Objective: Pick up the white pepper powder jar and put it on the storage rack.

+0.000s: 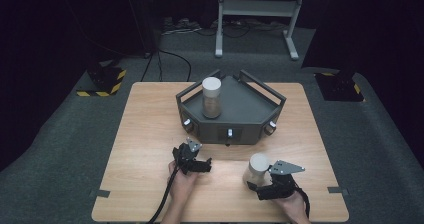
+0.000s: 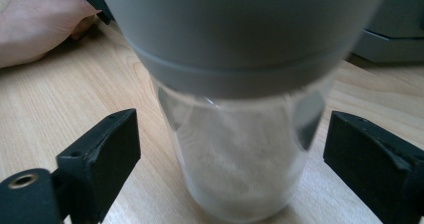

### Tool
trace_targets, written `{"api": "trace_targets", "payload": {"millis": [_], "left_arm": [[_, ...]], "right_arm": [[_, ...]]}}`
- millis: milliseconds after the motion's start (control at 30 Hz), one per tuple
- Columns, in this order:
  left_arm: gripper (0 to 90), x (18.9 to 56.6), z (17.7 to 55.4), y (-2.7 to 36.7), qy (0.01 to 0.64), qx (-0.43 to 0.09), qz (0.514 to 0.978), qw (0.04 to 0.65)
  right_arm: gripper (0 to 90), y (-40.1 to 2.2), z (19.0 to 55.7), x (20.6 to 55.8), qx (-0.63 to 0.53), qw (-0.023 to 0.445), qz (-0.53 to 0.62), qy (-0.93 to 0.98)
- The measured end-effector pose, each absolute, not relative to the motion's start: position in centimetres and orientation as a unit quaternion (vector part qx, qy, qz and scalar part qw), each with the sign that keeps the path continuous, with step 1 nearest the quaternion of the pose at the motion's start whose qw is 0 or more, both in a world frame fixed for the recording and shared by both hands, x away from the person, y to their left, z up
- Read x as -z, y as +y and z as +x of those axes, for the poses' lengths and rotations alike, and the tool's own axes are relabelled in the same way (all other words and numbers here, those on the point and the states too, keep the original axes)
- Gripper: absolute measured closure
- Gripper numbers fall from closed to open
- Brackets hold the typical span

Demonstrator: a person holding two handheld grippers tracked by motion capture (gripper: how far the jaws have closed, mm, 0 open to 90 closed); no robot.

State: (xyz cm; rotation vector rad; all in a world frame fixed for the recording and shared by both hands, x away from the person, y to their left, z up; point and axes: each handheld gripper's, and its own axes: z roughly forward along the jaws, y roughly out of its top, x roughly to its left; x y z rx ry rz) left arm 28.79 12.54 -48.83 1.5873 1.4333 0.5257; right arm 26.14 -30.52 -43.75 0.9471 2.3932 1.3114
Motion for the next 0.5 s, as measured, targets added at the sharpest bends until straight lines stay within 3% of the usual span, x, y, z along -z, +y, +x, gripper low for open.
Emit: {"api": "trace_targets", "payload": {"millis": [500], "left_arm": [[1.6,48.98,28.76,12.46,0.582,-0.213,0.637,0.458]], "right_arm": [[19.0,-29.57,26.12,43.99,-0.464,0.143,0.323,0.812]]}}
